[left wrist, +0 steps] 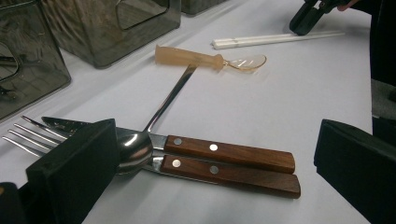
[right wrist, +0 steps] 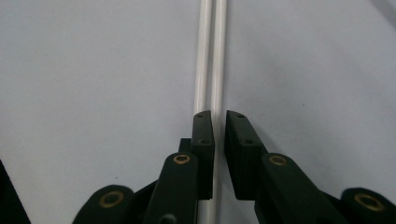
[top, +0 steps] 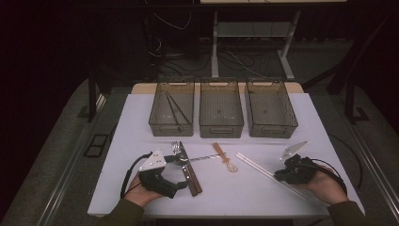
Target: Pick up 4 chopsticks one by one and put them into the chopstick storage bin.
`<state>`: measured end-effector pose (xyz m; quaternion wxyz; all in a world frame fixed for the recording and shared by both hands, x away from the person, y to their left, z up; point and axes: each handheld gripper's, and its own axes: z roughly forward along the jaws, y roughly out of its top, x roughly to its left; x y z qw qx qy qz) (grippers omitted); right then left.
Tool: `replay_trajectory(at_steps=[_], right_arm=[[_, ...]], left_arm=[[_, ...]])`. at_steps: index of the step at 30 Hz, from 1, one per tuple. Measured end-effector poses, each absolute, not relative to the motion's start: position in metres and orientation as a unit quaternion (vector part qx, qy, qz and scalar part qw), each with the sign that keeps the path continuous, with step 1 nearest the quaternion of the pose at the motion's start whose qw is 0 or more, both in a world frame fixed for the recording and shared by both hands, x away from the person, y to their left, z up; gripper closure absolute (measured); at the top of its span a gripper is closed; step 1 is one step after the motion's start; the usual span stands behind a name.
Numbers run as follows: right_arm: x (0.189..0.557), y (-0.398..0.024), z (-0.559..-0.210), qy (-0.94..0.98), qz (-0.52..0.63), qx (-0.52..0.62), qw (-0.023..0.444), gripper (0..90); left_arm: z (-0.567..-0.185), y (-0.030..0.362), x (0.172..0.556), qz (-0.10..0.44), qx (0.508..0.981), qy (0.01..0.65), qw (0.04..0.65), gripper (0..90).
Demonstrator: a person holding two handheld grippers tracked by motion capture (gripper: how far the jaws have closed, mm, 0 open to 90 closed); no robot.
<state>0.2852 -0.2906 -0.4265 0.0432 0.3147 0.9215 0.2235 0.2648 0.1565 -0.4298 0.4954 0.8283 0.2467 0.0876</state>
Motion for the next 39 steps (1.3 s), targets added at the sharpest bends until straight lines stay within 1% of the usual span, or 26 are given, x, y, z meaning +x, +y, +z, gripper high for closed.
replay_trajectory(at_steps=[5, 11, 16, 21, 30, 31, 33, 36, 39], right_arm=[[0.292, -0.279, -0.425, 0.932, 0.179, 0.313, 0.042, 81.9], [0.306, -0.266, -0.421, 0.944, 0.116, 0.308, 0.019, 81.9], [0.319, -0.255, -0.42, 0.949, 0.062, 0.309, -0.012, 82.1], [0.327, -0.248, -0.421, 0.951, 0.031, 0.305, -0.024, 84.7], [0.324, -0.255, -0.419, 0.946, 0.055, 0.319, -0.03, 85.8], [0.324, -0.257, -0.418, 0.944, 0.062, 0.322, -0.025, 85.7], [0.324, -0.263, -0.415, 0.942, 0.085, 0.324, -0.018, 85.7], [0.324, -0.268, -0.411, 0.932, 0.121, 0.341, -0.02, 85.7], [0.323, -0.274, -0.407, 0.923, 0.156, 0.353, -0.005, 85.7]], left_arm=[[-0.43, 0.156, 0.265, 0.086, 0.828, 0.246, 0.497, 0.0], [-0.43, 0.155, 0.264, 0.084, 0.826, 0.248, 0.5, 0.0], [-0.429, 0.156, 0.264, 0.085, 0.824, 0.247, 0.502, 0.0], [-0.429, 0.155, 0.264, 0.085, 0.825, 0.245, 0.502, 0.0], [-0.43, 0.155, 0.264, 0.084, 0.827, 0.244, 0.499, 0.0], [-0.43, 0.155, 0.265, 0.084, 0.827, 0.244, 0.499, 0.0], [-0.43, 0.154, 0.264, 0.084, 0.827, 0.245, 0.499, 0.0], [-0.43, 0.155, 0.264, 0.084, 0.827, 0.245, 0.499, 0.0], [-0.43, 0.155, 0.264, 0.085, 0.827, 0.246, 0.499, 0.0]])
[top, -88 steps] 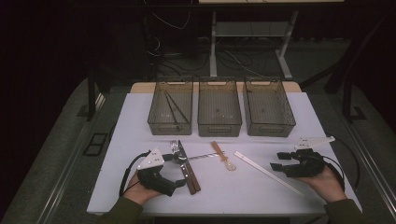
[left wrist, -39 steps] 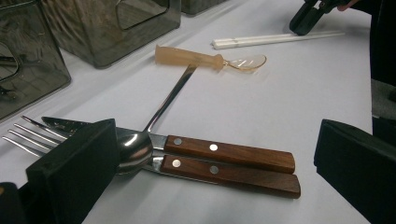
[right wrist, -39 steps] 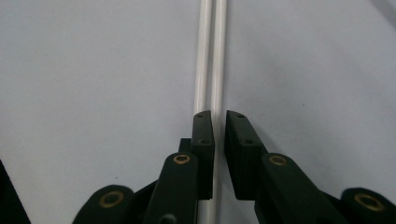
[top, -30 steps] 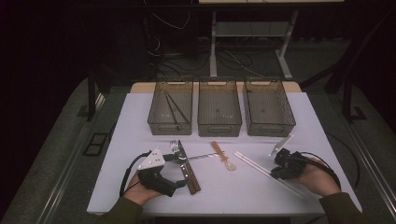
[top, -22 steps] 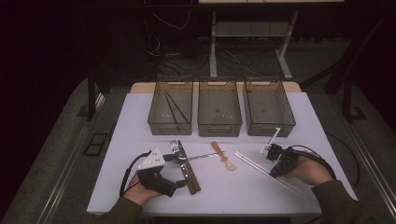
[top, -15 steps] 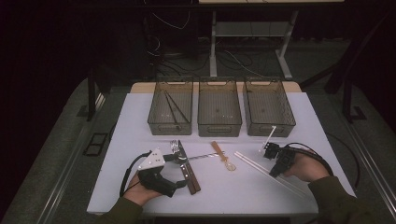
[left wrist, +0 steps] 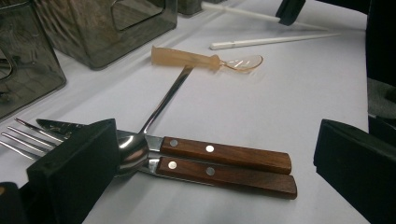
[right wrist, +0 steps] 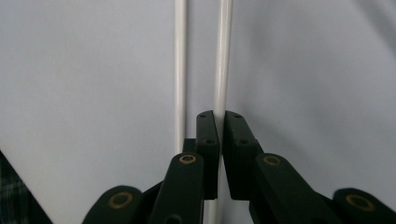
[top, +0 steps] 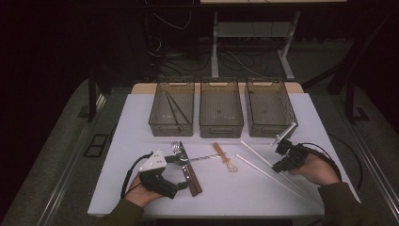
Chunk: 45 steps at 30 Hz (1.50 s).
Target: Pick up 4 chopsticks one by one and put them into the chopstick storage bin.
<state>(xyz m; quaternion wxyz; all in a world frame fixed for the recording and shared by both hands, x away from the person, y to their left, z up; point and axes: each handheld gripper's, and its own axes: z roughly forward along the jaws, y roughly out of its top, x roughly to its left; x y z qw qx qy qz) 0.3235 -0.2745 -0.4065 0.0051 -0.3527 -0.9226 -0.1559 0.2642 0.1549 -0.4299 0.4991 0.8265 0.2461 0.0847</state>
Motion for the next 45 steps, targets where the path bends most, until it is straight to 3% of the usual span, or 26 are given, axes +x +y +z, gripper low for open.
replay_trajectory(at_steps=[21, 45], right_arm=[[0.317, -0.292, -0.39, -0.852, -0.364, -0.375, -0.031, 85.6], [0.328, -0.259, -0.379, -0.82, -0.437, -0.365, -0.056, 85.6]], left_arm=[[-0.431, 0.156, 0.265, 0.086, 0.828, 0.247, 0.496, 0.0], [-0.434, 0.156, 0.267, 0.085, 0.826, 0.25, 0.498, 0.0]])
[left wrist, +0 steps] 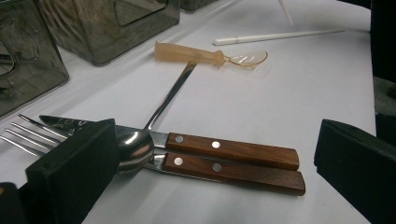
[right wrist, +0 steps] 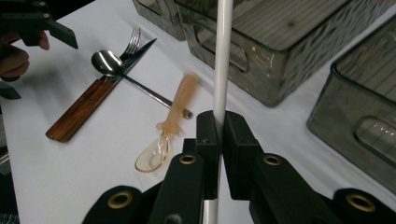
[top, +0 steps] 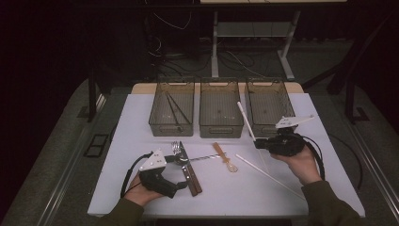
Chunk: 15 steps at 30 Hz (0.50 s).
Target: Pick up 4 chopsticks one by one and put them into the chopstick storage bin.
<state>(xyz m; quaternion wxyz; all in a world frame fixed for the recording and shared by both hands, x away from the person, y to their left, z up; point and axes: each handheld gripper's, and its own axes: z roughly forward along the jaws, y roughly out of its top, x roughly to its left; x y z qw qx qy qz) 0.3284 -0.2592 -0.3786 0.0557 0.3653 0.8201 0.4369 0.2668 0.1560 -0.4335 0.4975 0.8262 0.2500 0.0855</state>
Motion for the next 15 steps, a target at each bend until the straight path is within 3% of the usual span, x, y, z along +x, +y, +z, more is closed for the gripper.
replay_trajectory(at_steps=[15], right_arm=[[0.344, -0.234, -0.362, 0.799, 0.475, 0.363, 0.069, 85.6]], left_arm=[[-0.433, 0.157, 0.267, 0.087, 0.826, 0.252, 0.496, 0.0]])
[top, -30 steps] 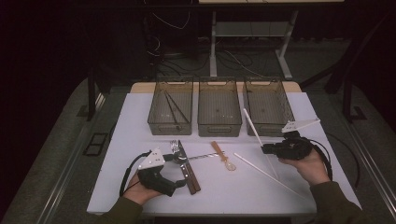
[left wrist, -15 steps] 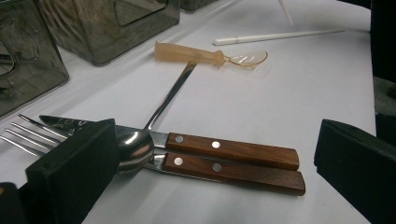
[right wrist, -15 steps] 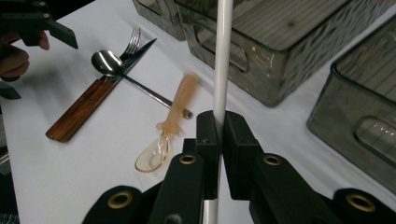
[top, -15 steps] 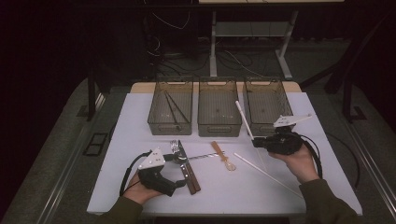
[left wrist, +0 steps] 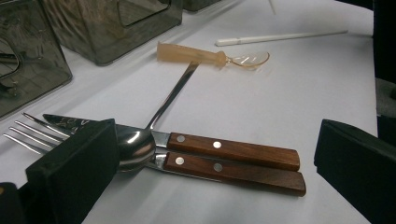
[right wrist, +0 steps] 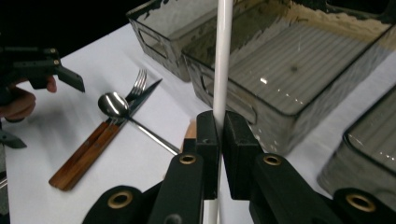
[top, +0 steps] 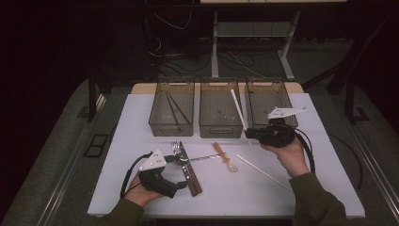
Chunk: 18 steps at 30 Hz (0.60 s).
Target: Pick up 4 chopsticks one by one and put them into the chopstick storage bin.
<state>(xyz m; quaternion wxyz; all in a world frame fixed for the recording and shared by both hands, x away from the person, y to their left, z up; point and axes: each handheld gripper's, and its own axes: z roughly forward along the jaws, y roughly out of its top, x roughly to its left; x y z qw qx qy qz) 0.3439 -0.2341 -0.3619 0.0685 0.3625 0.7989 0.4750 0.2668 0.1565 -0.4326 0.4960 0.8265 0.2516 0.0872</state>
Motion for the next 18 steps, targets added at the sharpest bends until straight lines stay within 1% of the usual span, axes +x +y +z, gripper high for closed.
replay_trajectory(at_steps=[18], right_arm=[[0.374, -0.191, -0.34, 0.769, 0.516, 0.369, 0.08, 85.6]], left_arm=[[-0.432, 0.156, 0.267, 0.084, 0.821, 0.253, 0.504, 0.0]])
